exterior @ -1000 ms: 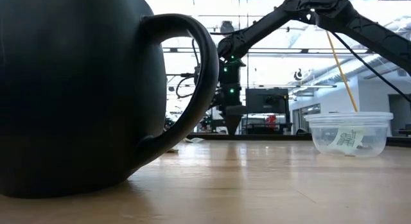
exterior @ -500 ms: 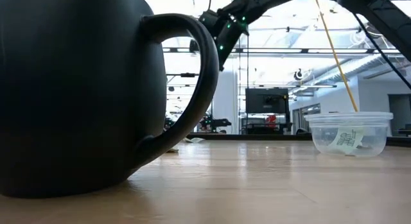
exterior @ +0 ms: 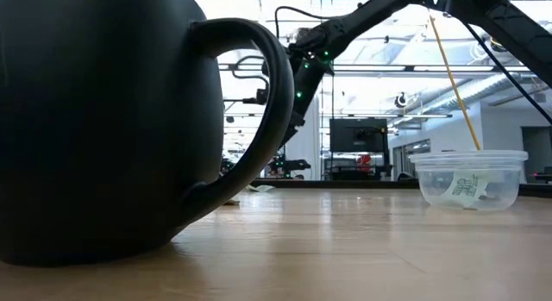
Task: Pick and place Stevia / Truvia into bins
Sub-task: Put the white stevia packet into the circular transparent container
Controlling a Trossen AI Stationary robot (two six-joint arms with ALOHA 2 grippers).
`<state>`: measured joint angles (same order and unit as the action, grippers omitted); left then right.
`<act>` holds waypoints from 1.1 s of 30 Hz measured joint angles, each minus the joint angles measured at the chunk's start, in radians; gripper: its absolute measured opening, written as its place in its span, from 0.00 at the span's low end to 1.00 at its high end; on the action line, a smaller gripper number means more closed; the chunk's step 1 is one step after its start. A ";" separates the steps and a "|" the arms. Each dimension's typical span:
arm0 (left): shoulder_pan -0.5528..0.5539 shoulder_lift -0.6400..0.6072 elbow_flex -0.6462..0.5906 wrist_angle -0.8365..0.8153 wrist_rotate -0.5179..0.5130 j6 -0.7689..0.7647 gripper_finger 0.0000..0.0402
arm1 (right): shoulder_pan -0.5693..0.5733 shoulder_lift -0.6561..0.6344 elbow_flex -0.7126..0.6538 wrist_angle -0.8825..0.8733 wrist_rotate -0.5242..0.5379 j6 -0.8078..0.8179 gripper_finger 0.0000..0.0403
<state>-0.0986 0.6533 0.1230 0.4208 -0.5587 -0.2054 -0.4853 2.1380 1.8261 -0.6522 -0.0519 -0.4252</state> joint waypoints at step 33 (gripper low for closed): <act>0.000 0.000 0.000 -0.001 0.010 0.000 0.46 | 0.035 0.151 0.112 -0.125 -0.053 -0.280 0.00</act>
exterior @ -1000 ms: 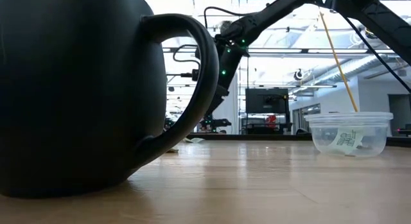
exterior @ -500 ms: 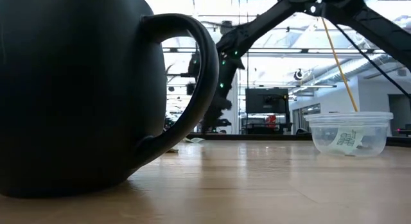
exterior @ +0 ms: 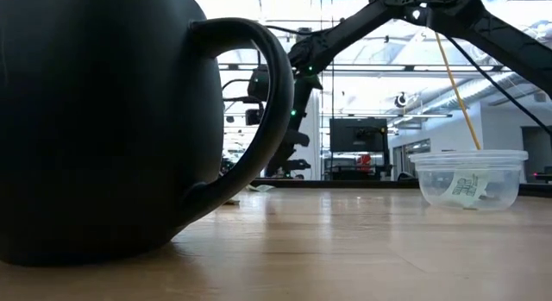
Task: Pick and place Stevia / Truvia into bins
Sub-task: Put the white stevia packet into the circular transparent container
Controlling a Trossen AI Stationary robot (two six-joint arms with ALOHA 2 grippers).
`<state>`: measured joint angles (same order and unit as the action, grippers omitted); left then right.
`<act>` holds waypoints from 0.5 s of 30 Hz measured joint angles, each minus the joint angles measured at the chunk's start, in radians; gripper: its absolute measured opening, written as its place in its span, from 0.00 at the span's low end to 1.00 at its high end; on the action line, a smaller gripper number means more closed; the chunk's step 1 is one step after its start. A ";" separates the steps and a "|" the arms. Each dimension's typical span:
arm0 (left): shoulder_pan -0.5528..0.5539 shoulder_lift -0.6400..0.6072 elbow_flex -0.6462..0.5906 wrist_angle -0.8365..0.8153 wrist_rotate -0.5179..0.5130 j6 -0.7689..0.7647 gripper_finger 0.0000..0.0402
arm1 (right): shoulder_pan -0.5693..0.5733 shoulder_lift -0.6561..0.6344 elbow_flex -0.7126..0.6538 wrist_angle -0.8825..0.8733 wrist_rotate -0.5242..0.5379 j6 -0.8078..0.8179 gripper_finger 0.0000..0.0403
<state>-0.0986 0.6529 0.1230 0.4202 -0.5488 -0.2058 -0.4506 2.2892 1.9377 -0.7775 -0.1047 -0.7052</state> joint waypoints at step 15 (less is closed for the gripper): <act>0.000 0.000 0.000 -0.001 0.001 0.000 0.46 | 0.053 0.091 0.311 -0.214 0.067 0.071 0.00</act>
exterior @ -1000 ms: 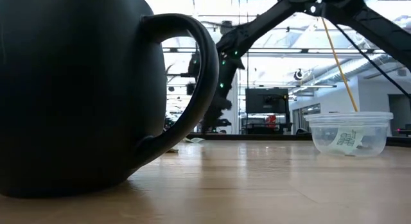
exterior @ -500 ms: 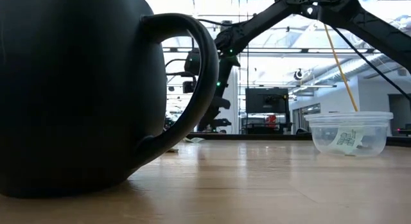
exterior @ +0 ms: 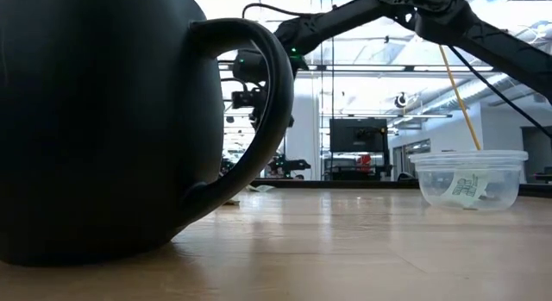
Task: Pick and place Stevia / Truvia into bins
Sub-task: Put the white stevia packet into the circular transparent container
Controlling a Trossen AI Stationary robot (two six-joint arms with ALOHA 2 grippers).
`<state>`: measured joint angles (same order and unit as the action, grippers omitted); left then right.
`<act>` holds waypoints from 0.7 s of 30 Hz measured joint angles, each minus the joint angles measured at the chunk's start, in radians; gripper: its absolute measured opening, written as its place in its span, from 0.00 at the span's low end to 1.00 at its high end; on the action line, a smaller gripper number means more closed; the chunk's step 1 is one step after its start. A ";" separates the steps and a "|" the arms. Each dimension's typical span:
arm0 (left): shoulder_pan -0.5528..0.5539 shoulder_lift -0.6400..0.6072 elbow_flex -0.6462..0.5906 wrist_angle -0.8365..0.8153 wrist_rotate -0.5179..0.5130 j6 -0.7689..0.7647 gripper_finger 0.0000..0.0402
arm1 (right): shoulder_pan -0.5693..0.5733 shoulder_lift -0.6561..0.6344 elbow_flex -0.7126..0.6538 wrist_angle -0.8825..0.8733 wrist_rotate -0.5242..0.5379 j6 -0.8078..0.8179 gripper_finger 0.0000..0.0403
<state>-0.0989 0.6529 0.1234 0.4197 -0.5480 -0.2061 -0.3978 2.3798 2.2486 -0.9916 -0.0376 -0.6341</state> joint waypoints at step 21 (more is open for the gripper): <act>0.000 0.000 0.000 0.000 0.000 0.000 0.46 | 0.025 0.093 0.014 -0.017 -0.007 0.067 0.00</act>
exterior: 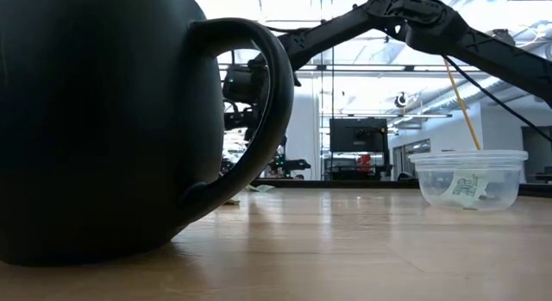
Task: Pick and place Stevia / Truvia into bins
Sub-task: Put the white stevia packet into the circular transparent container
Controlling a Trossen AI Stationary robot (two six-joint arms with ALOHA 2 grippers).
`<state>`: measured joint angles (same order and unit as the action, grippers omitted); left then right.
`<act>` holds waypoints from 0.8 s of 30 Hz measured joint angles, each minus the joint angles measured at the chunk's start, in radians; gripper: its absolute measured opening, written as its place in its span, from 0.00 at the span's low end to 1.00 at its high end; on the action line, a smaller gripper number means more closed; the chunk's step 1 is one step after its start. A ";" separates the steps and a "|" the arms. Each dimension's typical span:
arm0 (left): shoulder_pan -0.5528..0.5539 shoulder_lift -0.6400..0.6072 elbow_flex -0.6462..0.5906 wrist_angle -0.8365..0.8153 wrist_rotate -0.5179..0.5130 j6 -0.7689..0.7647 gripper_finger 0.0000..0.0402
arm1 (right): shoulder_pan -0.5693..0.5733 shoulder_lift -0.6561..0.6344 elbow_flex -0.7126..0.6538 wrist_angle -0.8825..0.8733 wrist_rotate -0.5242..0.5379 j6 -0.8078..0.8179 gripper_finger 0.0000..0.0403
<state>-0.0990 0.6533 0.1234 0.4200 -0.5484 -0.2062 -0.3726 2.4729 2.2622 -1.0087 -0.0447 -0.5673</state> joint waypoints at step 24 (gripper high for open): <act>0.000 0.000 0.000 0.000 0.000 0.000 0.46 | -0.030 0.014 -0.001 -0.105 0.098 -0.261 0.00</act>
<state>-0.0990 0.6533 0.1234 0.4198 -0.5484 -0.2058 -0.4025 2.4866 2.2616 -1.1140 0.0528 -0.8282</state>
